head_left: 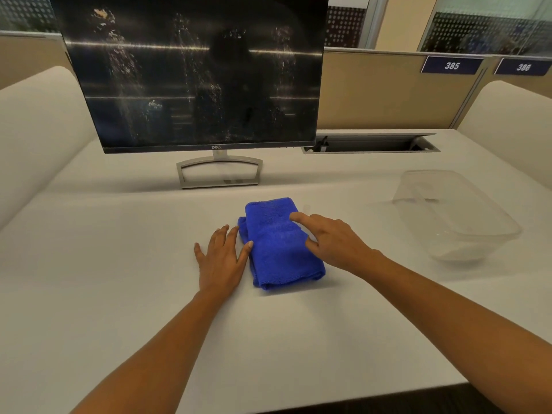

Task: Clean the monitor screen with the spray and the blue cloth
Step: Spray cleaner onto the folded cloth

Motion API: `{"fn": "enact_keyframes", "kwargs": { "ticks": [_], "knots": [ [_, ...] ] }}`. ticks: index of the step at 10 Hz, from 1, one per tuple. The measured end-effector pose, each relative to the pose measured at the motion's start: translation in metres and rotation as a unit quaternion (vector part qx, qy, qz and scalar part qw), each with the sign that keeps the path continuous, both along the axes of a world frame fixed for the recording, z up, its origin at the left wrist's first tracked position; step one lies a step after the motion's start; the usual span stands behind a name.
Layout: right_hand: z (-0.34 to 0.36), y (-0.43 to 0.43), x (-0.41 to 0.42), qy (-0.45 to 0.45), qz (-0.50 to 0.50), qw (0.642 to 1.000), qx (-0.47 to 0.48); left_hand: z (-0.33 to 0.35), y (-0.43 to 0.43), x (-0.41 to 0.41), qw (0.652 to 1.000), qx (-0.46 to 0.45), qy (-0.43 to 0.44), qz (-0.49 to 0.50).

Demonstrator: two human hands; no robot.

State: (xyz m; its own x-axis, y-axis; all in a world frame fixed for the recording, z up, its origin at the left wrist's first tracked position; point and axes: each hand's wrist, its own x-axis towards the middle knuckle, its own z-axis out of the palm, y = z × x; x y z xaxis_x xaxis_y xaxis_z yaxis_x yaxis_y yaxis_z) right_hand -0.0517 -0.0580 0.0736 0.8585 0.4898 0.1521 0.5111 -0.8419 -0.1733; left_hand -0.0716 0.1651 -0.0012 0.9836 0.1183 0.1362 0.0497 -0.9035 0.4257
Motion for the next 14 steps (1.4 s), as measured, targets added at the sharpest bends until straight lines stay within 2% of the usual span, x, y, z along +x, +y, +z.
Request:
{"fn": "enact_keyframes", "kwargs": {
  "ticks": [2,4,6,9,14],
  "knots": [
    [-0.001,-0.013,-0.017,-0.007,0.026,1.000,0.012,-0.001,0.000,-0.003,0.997,0.050,0.032,0.046],
    [-0.005,-0.027,-0.021,-0.025,0.006,0.999,0.020,-0.002,-0.001,-0.002,0.997,0.055,0.038,0.046],
    [0.001,-0.033,-0.005,-0.017,-0.019,1.000,-0.012,-0.001,0.001,-0.003,0.997,0.050,0.040,0.048],
    [0.014,0.007,0.032,-0.034,0.001,0.999,0.021,0.000,0.001,-0.002,0.997,0.043,0.034,0.058],
    [0.026,0.027,0.070,-0.067,-0.047,0.996,0.037,0.000,0.001,0.000,0.997,0.021,0.037,0.063]
  ]
}}
